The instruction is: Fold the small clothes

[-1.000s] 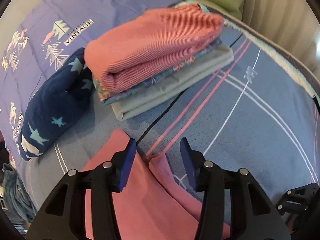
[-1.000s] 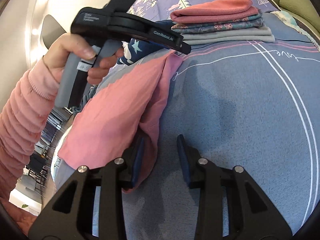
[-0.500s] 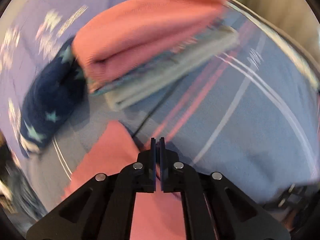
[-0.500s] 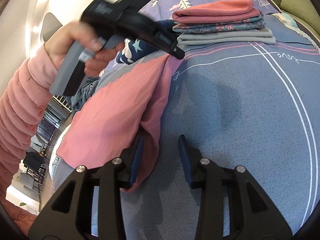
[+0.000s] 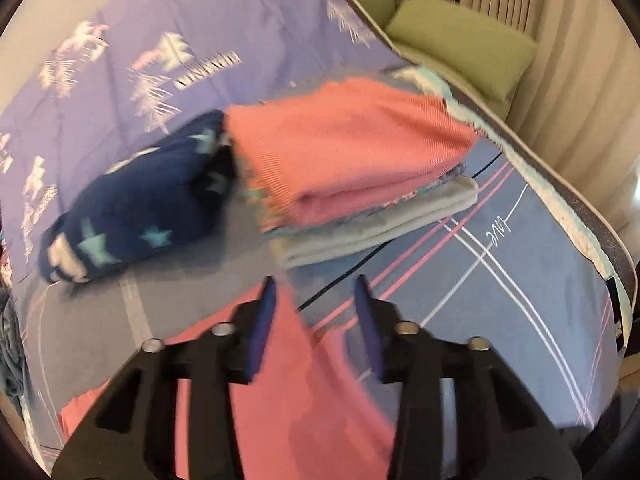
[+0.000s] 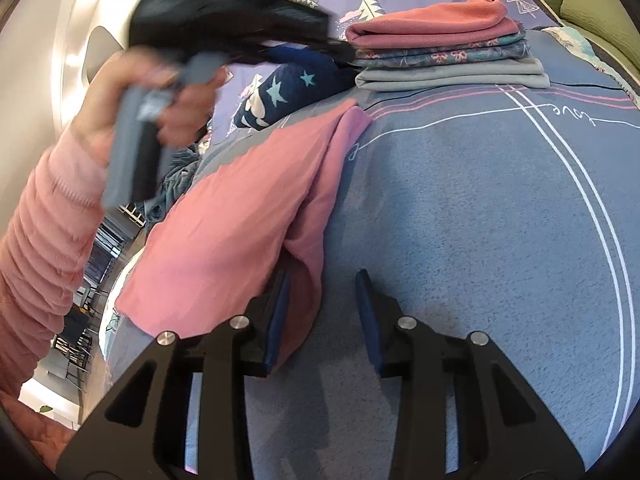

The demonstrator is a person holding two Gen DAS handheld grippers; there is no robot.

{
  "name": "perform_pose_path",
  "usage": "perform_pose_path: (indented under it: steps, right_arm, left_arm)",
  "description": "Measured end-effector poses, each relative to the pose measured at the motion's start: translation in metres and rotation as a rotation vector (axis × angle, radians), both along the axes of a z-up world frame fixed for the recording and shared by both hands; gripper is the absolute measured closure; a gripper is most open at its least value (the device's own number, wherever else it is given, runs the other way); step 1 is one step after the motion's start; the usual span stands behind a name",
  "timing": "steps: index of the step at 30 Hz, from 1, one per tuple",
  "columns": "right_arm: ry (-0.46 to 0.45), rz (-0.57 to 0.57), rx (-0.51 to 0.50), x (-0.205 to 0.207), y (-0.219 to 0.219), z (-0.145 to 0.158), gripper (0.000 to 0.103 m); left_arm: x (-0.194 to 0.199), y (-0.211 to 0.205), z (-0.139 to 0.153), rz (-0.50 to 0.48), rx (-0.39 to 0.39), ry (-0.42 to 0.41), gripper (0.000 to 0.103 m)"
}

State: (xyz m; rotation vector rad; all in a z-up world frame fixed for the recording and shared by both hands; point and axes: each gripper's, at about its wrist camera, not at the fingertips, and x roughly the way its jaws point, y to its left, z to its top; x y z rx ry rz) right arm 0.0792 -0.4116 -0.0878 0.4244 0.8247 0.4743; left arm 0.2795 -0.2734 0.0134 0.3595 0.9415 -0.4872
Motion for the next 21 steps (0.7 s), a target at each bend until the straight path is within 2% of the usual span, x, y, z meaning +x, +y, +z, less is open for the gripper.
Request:
perform_pose_path:
  steps: [2, 4, 6, 7, 8, 10, 11, 13, 16, 18, 19, 20, 21]
  right_arm:
    - [-0.004, 0.009, 0.002, -0.001, 0.001, 0.001, 0.068]
    - [-0.008, 0.022, 0.025, -0.005, 0.001, 0.003, 0.067]
    - [0.002, 0.038, 0.075, -0.013, 0.000, 0.004, 0.052]
    - [0.008, 0.032, 0.093, -0.017, 0.000, 0.004, 0.039]
    - [0.016, 0.025, 0.104, -0.021, 0.001, 0.004, 0.034]
    - [0.073, 0.014, 0.108, -0.027, 0.007, -0.001, 0.032]
    - [0.091, -0.001, 0.098, -0.030, 0.010, -0.002, 0.032]
    - [0.108, -0.031, 0.102, -0.037, 0.016, 0.000, 0.032]
    - [0.145, -0.024, 0.158, -0.040, 0.023, 0.001, 0.033]
    - [0.176, -0.064, 0.153, -0.034, 0.025, -0.003, 0.044]
    - [0.192, -0.094, 0.154, -0.029, 0.024, -0.005, 0.059]
    - [0.215, -0.124, 0.164, -0.024, 0.022, -0.008, 0.082]
    - [0.255, -0.146, 0.193, -0.017, 0.020, -0.015, 0.097]
  left_arm:
    - [-0.013, 0.015, 0.000, -0.013, -0.012, 0.005, 0.060]
    - [-0.024, 0.037, -0.009, -0.035, -0.040, 0.045, 0.061]
    - [-0.034, 0.047, -0.024, -0.069, -0.040, 0.065, 0.061]
    - [-0.038, 0.048, -0.035, -0.092, -0.031, 0.085, 0.062]
    - [-0.039, 0.047, -0.042, -0.106, -0.030, 0.099, 0.064]
    - [-0.047, 0.035, -0.059, -0.153, -0.033, 0.125, 0.068]
    - [-0.050, 0.024, -0.067, -0.165, -0.014, 0.110, 0.070]
    - [-0.052, 0.010, -0.070, -0.177, -0.008, 0.081, 0.069]
    - [-0.048, -0.004, -0.073, -0.153, 0.010, 0.082, 0.068]
    - [-0.047, -0.002, -0.073, -0.157, 0.004, 0.080, 0.067]
    - [-0.047, 0.000, -0.074, -0.160, -0.008, 0.080, 0.067]
    - [-0.047, 0.002, -0.074, -0.159, -0.020, 0.081, 0.067]
    - [-0.047, 0.005, -0.074, -0.152, -0.039, 0.085, 0.067]
